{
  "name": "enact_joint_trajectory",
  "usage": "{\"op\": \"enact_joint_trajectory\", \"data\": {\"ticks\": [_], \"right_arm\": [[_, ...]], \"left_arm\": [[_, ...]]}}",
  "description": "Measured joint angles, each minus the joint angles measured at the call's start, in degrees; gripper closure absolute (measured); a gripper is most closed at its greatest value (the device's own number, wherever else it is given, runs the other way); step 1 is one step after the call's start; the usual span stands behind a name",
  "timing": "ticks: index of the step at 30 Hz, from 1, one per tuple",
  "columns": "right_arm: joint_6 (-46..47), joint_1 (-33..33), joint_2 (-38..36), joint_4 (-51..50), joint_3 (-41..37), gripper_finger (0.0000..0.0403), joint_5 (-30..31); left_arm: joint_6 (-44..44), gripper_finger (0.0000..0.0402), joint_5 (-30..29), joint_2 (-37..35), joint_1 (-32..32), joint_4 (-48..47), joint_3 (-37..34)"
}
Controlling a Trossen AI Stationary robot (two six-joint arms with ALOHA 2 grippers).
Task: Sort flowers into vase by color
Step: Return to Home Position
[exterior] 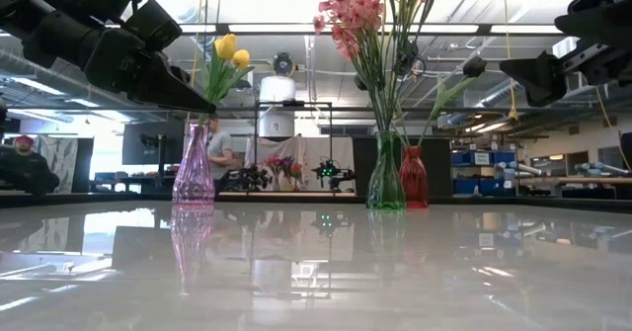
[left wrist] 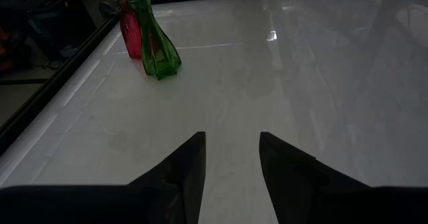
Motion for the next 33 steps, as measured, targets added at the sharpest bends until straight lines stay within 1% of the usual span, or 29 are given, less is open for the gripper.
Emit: {"op": "enact_joint_trajectory", "data": {"ticks": [29,33], "right_arm": [[0.0,0.0,0.0,0.0,0.0,0.0007,0.0],[0.0,0.0,0.0,0.0,0.0,0.0007,0.0]], "left_arm": [[0.0,0.0255,0.0,0.0,0.0,-0.2,0.0],[0.0,0.0255,0.0,-2.1,0.0,-0.9,0.0]]}}
